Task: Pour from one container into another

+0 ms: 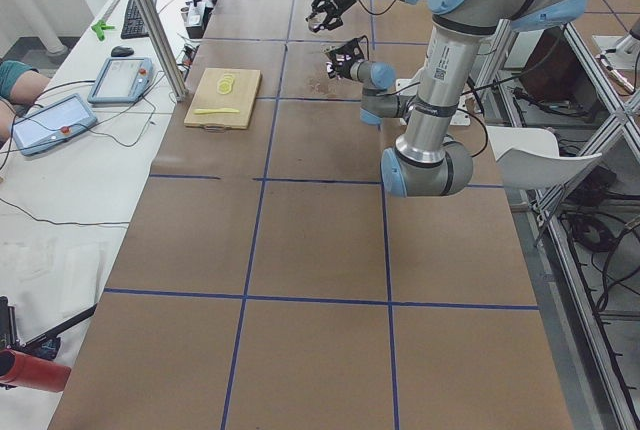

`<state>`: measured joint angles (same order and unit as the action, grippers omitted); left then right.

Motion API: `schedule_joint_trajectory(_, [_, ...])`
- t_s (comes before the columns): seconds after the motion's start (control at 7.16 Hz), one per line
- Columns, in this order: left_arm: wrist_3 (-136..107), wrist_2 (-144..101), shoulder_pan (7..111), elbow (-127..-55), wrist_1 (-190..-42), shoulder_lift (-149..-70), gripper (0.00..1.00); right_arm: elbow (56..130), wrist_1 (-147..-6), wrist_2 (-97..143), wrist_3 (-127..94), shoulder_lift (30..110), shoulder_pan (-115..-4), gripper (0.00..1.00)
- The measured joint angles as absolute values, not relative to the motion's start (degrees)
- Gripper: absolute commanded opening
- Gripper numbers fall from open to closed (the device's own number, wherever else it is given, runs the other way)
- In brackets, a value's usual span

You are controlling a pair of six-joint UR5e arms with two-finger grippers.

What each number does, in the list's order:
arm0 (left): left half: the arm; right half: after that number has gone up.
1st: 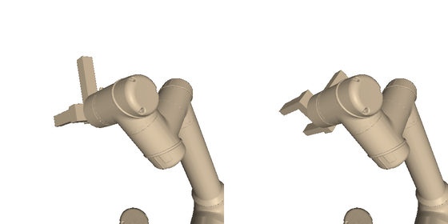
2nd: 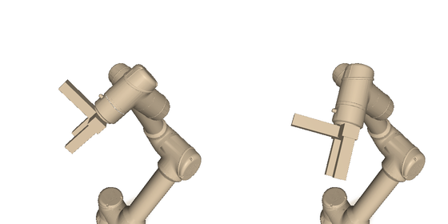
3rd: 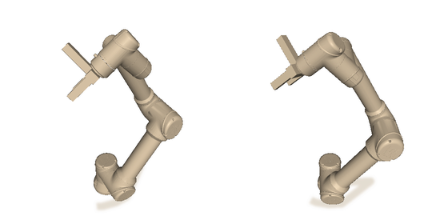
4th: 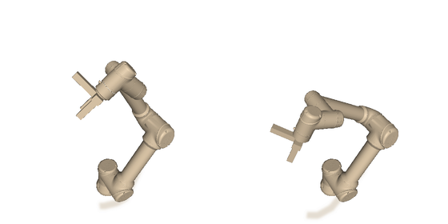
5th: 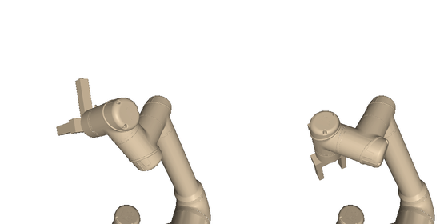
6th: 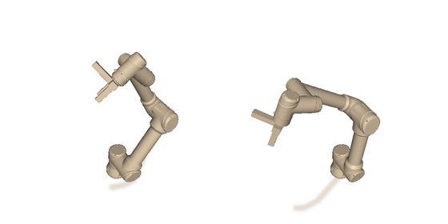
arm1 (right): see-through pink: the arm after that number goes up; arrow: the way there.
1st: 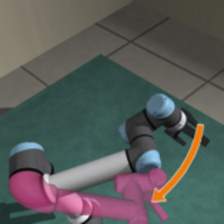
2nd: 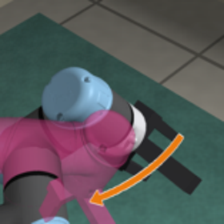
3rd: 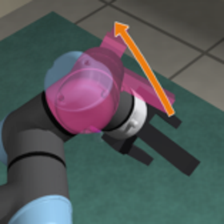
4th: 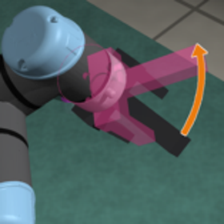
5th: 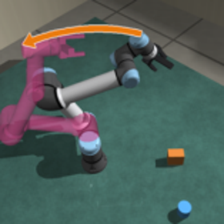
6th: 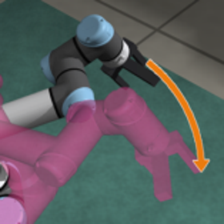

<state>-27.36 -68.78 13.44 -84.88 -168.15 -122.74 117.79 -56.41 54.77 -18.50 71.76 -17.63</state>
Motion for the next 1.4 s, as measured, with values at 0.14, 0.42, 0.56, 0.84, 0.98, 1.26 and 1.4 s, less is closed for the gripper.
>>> schedule_joint_trajectory(0.14, [-27.0,-69.16,14.11,-84.67,-168.14,-123.15,0.0,117.9,-57.27,54.81,-17.21,71.67,-17.68,0.0])
schedule_joint_trajectory(0.42, [-26.83,-69.98,15.31,-84.49,-168.13,-123.44,0.0,117.9,-57.92,54.84,-14.28,71.9,-17.74,0.0])
schedule_joint_trajectory(0.56, [-26.81,-70.08,15.63,-84.16,-168.14,-123.62,0.0,117.98,-58.4,54.84,-13.7,72.06,-17.75,0.0])
schedule_joint_trajectory(0.84, [-26.81,-70.07,15.79,-82.01,-168.14,-124.82,0.0,118.31,-59.65,54.76,-13.35,71.93,-17.75,0.0])
schedule_joint_trajectory(0.98, [-26.81,-70.06,15.81,-81.22,-168.13,-125.33,0.0,118.32,-59.89,54.71,-13.17,71.84,-17.75,0.0])
schedule_joint_trajectory(1.26, [-26.81,-70.05,15.81,-80.35,-168.11,-126.42,0.0,118.11,-60.77,54.54,-12.61,71.65,-17.66,0.0])
schedule_joint_trajectory(1.4, [-26.82,-70.03,15.77,-80.04,-168.08,-127.14,0.0,118.0,-61.44,54.41,-12.47,71.5,-17.63,0.0])
